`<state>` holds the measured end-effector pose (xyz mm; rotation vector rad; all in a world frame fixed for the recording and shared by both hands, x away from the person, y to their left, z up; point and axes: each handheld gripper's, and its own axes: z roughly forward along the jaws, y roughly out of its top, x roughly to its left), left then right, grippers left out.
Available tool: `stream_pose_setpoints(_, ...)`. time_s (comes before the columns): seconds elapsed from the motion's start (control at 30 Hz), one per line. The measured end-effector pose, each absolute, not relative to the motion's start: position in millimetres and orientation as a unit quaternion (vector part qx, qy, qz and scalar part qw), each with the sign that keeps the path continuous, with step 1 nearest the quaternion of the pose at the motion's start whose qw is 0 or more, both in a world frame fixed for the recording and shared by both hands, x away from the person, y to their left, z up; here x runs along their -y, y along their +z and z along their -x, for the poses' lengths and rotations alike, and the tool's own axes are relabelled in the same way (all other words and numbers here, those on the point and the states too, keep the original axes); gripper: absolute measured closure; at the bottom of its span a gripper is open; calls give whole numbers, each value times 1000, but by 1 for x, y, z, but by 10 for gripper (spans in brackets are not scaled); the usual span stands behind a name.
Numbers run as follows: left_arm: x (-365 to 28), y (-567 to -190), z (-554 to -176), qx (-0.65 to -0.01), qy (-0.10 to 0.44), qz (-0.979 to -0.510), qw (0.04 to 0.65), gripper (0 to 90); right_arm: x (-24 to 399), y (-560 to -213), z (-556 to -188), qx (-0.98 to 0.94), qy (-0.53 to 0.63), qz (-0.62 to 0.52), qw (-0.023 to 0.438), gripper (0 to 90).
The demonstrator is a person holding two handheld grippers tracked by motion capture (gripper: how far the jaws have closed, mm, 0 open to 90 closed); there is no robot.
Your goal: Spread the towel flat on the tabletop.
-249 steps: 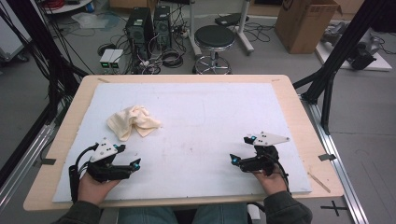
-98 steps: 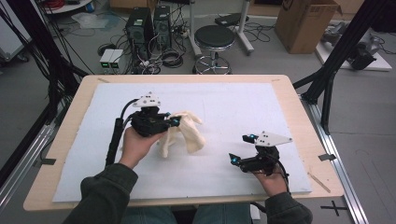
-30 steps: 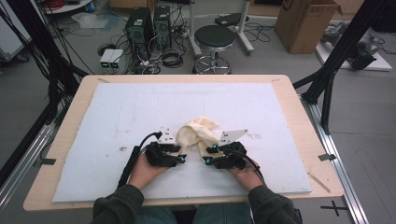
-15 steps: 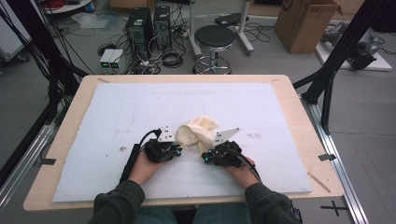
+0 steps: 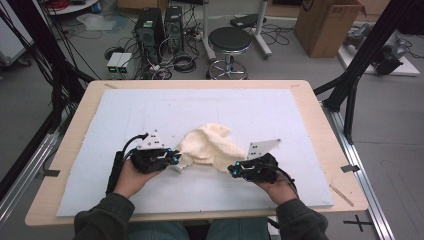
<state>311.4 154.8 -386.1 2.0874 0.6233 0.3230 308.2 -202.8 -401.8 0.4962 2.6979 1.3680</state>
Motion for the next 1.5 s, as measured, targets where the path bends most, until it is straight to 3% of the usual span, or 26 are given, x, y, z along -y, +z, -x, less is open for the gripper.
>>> stream_pose_setpoints(0.23, -164, -379, -304, -239, 125, -849, 454, 817, 221, -389, -286, -878, 455, -143, 40, 876)
stream_pose_setpoints(0.4, -157, -395, -319, -253, 119, -859, 428, 798, 228, -401, -285, -889, 432, -148, 35, 875)
stream_pose_setpoints(0.67, -147, -423, -355, -306, 106, -858, 398, 686, 235, -426, -302, -895, 408, -178, 32, 870)
stream_pose_setpoints(0.83, -157, -413, -349, -304, 104, -847, 424, 575, 237, -428, -309, -890, 417, -182, 27, 850)
stream_pose_setpoints(0.93, -163, -404, -341, -299, 107, -840, 440, 558, 235, -428, -309, -891, 416, -180, 25, 829)
stream_pose_setpoints(1.1, -168, -395, -323, -282, 104, -834, 463, 561, 236, -426, -305, -886, 428, -177, 27, 784)
stream_pose_setpoints(1.3, -166, -400, -304, -251, 89, -842, 469, 635, 235, -421, -302, -878, 447, -171, 28, 728)
stream_pose_setpoints(1.5, -157, -419, -306, -244, 77, -866, 430, 645, 228, -423, -303, -883, 439, -163, 20, 701)
